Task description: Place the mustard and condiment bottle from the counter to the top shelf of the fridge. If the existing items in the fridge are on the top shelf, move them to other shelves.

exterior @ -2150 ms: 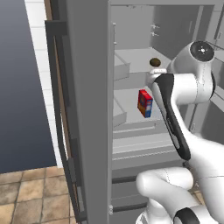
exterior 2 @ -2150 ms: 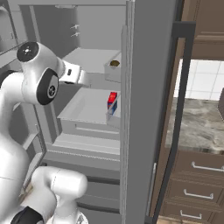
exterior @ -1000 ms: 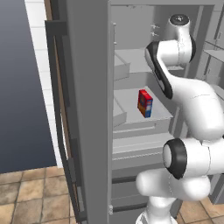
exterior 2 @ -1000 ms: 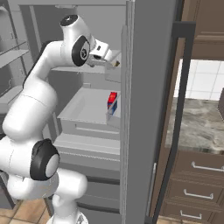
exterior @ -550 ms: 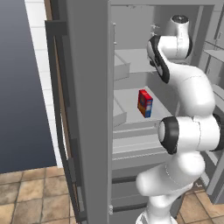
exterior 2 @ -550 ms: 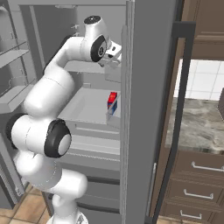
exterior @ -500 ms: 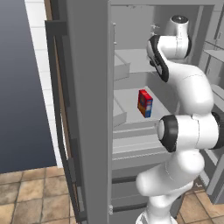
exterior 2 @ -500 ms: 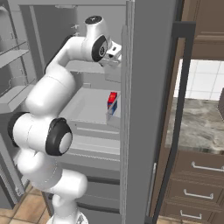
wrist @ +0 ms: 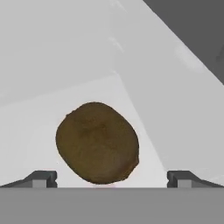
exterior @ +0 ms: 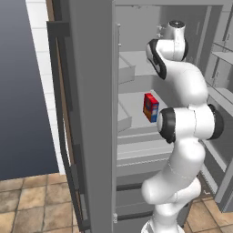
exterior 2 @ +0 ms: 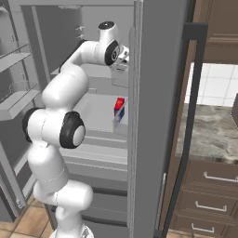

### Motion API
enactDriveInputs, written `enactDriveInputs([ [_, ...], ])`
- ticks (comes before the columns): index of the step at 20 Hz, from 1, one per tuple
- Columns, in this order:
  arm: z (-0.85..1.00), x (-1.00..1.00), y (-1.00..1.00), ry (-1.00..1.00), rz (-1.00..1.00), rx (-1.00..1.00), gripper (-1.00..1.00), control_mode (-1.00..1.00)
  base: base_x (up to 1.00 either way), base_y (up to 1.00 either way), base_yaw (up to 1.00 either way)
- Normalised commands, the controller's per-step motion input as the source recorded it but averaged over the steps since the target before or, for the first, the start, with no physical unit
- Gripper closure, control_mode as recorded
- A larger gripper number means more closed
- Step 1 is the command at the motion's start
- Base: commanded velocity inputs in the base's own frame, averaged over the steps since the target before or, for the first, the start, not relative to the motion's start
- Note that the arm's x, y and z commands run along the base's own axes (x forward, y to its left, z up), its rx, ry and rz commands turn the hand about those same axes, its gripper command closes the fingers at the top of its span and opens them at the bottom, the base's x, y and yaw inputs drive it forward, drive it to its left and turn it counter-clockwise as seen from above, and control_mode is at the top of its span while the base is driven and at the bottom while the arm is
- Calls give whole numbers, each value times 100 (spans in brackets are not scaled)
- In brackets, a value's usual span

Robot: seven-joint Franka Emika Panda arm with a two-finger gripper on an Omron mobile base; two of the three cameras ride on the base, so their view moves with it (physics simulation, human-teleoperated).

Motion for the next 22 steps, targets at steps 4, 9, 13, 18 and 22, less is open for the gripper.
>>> enactDriveInputs([
  [4, -17, 61, 0, 0, 0, 0, -100, -100, 0, 0, 0],
  [9, -12, 51, -7, 0, 0, -1, -100, -100, 0, 0, 0],
  [13, -8, 27, -9, 0, 0, 0, 100, -100, 0, 0, 0],
  [18, -16, -2, -1, -1, 0, 0, 100, -100, 0, 0, 0],
  [22, -34, -43, 24, -8, 2, 0, 100, -100, 0, 0, 0],
])
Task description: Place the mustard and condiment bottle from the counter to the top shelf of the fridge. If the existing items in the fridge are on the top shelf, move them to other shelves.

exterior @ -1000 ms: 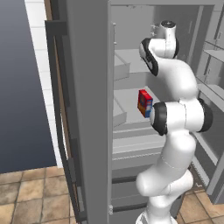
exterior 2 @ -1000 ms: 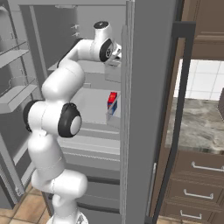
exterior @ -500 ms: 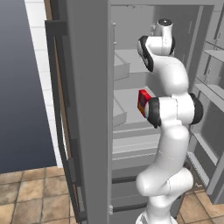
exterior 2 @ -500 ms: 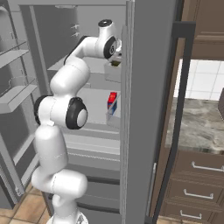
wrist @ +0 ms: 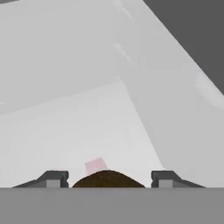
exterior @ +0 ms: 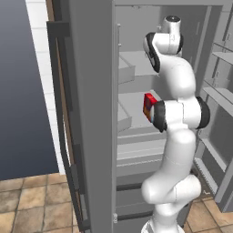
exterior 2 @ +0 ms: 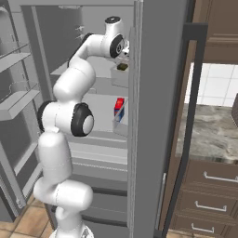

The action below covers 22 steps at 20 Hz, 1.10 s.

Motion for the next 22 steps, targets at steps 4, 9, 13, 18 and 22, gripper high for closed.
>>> enactDriveInputs([
  [4, -1, -79, 67, -40, 5, -6, 100, -100, 0, 0, 0],
  [9, 16, -100, 77, -61, 2, -11, 100, -100, 0, 0, 0],
  [13, 23, -100, 44, -65, 0, -5, 100, -100, 0, 0, 0],
  [18, 51, -100, 9, -40, 0, 0, 100, -100, 0, 0, 0],
  [22, 6, -100, 0, -8, 0, 0, 100, -100, 0, 0, 0],
])
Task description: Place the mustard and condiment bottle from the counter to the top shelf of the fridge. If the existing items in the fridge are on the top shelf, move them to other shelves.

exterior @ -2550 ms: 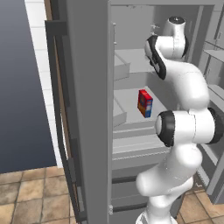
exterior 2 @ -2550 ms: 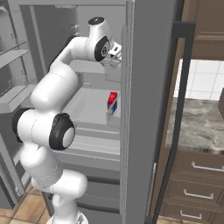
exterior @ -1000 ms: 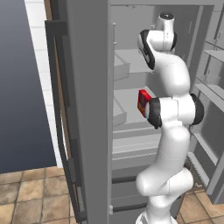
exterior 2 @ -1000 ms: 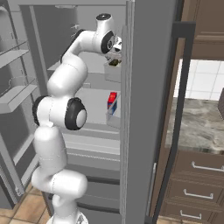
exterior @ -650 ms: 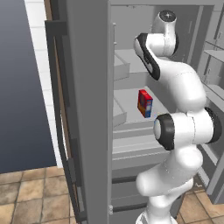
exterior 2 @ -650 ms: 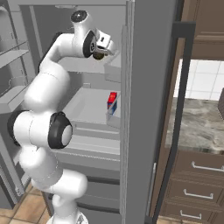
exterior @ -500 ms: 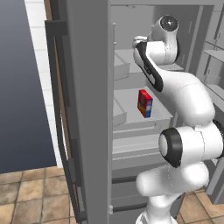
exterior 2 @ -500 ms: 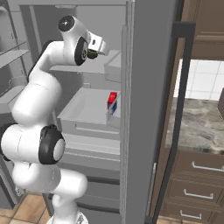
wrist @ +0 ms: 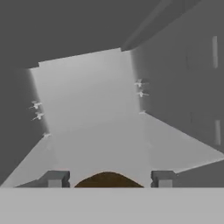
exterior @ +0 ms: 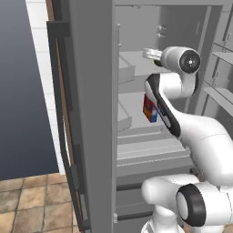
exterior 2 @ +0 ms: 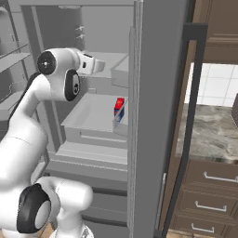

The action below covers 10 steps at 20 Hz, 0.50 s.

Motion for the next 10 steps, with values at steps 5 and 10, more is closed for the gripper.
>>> enactDriveInputs([
  [5, -23, -100, 0, 7, 7, -1, 100, -100, 0, 0, 0],
  [10, -100, -100, -1, 50, 19, -2, 100, -100, 0, 0, 0],
])
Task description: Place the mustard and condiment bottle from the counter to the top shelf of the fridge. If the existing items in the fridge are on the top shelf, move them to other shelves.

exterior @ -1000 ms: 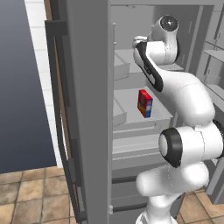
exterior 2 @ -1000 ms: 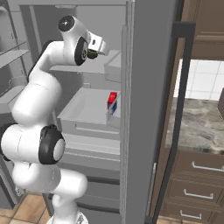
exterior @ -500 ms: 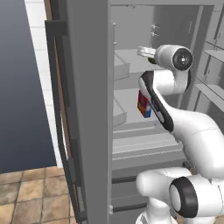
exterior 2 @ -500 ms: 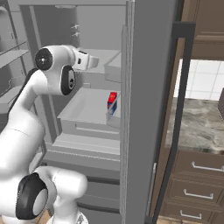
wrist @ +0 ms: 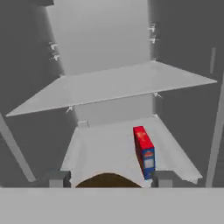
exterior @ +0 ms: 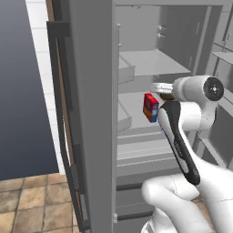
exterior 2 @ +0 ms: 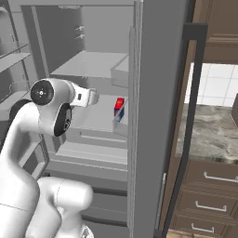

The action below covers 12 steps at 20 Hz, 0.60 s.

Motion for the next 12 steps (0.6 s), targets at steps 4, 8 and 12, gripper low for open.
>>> enactDriveInputs([
  [4, -100, -100, 0, 62, 29, 0, 100, -100, 0, 0, 0],
  [8, -95, -18, 41, 25, 14, 12, 100, -100, 0, 0, 0],
  [12, -33, 96, 29, 0, -4, -7, 100, -100, 0, 0, 0],
])
